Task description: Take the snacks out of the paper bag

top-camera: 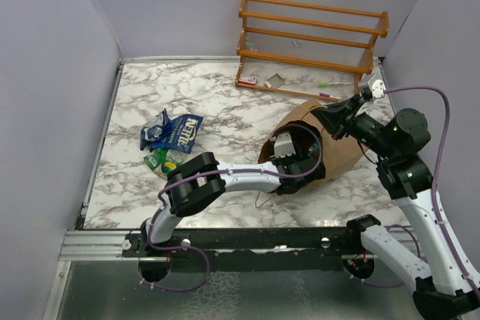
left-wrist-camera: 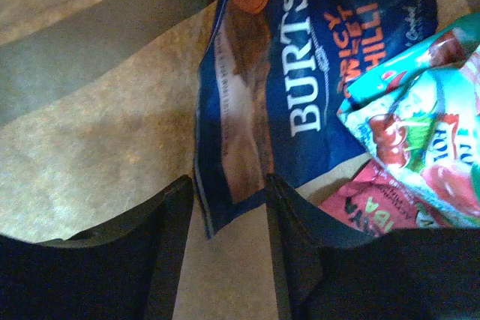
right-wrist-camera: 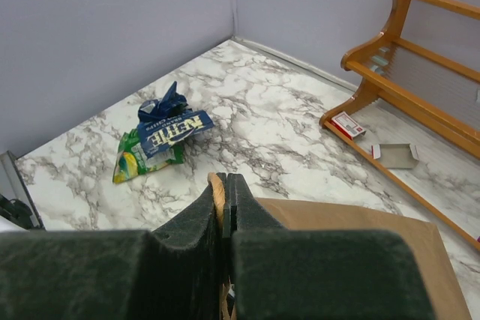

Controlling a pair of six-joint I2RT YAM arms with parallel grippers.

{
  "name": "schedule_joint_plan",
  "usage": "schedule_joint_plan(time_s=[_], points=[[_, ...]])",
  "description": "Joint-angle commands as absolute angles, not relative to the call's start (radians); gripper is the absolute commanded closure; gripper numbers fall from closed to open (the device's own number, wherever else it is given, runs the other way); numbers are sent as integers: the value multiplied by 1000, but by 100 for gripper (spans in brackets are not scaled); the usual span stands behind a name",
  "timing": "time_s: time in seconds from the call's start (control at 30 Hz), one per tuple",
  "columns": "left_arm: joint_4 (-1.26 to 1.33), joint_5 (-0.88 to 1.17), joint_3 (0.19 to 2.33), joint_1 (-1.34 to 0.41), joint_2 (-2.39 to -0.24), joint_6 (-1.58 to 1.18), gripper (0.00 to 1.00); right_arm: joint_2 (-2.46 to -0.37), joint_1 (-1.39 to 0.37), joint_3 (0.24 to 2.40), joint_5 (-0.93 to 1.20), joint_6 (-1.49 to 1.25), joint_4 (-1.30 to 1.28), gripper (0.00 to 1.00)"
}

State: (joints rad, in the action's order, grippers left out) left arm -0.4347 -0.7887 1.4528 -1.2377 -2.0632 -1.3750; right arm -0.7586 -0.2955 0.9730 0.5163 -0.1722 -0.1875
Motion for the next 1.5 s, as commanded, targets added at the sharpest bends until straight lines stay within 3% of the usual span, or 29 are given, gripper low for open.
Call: schedule_joint_plan(time_s=[0.0, 0.13, 0.3, 0.5, 0.63, 0.73, 1.13, 1.47], points=[[-271, -847, 1437, -1221, -2061, -1254, 55, -744, -298, 981, 535, -183, -149, 98], [-5, -835, 1360, -1211, -2015, -1114, 55, -741, -298, 991, 527, -174, -161, 98], [4, -788, 1382, -1173, -2042, -1112, 59, -741, -298, 1007, 524, -170, -170, 98], [68, -776, 1368, -1163, -2026, -1047, 74, -739, -298, 1009, 517, -164, -173, 98], [93, -772, 1347, -1164, -1985, -996, 92, -740, -298, 1009, 517, -165, -173, 98], [95, -761, 1312, -1164, -1940, -973, 100, -741, -298, 1001, 518, -165, -168, 98], [112, -684, 1228, -1188, -1752, -892, 100, -739, -298, 988, 501, -155, -179, 98], [274, -422, 1050, -1215, -1453, -620, 100, -731, -298, 979, 477, -151, -175, 98]])
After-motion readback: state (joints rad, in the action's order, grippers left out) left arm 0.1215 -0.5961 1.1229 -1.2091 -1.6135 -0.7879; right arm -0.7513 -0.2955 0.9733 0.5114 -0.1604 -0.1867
